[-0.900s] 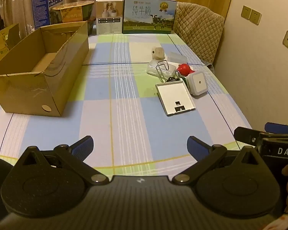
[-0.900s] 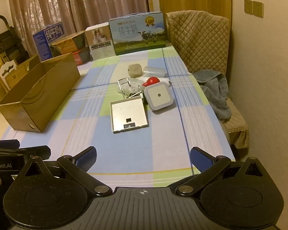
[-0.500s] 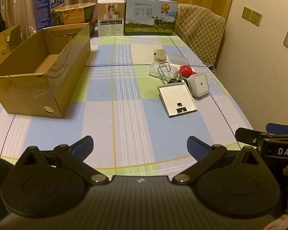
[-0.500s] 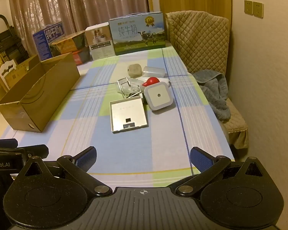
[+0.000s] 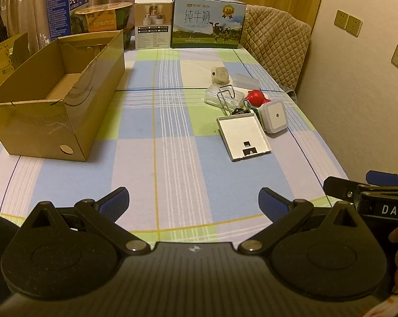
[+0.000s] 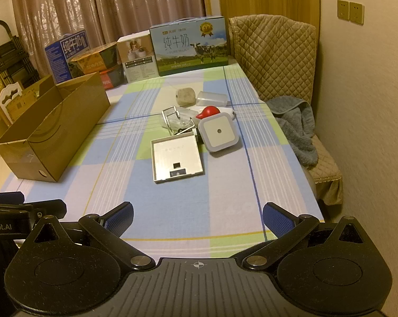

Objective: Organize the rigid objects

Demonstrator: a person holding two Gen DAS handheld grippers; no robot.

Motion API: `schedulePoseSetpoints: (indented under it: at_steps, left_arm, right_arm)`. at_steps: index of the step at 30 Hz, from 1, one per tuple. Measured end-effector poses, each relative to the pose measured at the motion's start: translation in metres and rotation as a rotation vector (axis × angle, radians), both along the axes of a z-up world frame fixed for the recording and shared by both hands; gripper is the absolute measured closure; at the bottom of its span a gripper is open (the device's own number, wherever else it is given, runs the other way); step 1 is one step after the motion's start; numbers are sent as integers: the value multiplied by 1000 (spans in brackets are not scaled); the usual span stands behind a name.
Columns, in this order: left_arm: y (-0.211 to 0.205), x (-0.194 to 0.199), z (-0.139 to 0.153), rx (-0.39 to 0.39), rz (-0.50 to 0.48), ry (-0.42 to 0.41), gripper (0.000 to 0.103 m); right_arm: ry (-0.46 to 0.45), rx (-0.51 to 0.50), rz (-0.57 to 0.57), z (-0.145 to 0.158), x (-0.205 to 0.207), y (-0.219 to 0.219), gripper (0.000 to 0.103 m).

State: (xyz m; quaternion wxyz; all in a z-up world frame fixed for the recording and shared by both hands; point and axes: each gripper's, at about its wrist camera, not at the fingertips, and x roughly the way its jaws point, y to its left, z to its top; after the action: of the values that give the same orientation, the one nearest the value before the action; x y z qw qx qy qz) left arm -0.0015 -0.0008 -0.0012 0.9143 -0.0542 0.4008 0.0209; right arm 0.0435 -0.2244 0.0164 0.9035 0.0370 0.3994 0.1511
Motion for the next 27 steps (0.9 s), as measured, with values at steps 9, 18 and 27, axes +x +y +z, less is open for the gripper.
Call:
schedulePoseSetpoints:
  at_steps: [9, 18, 27]
  left_arm:
    - [2, 0, 1, -8, 0, 0, 1]
    - [2, -1, 2, -13, -1, -1, 1]
    - [2, -1, 4, -20, 2, 0, 1]
  right_arm:
    - [0, -1, 0, 0, 0, -1, 2]
    - [0, -2, 0, -1, 0, -1, 2]
    - [0, -2, 0, -1, 0, -2, 2]
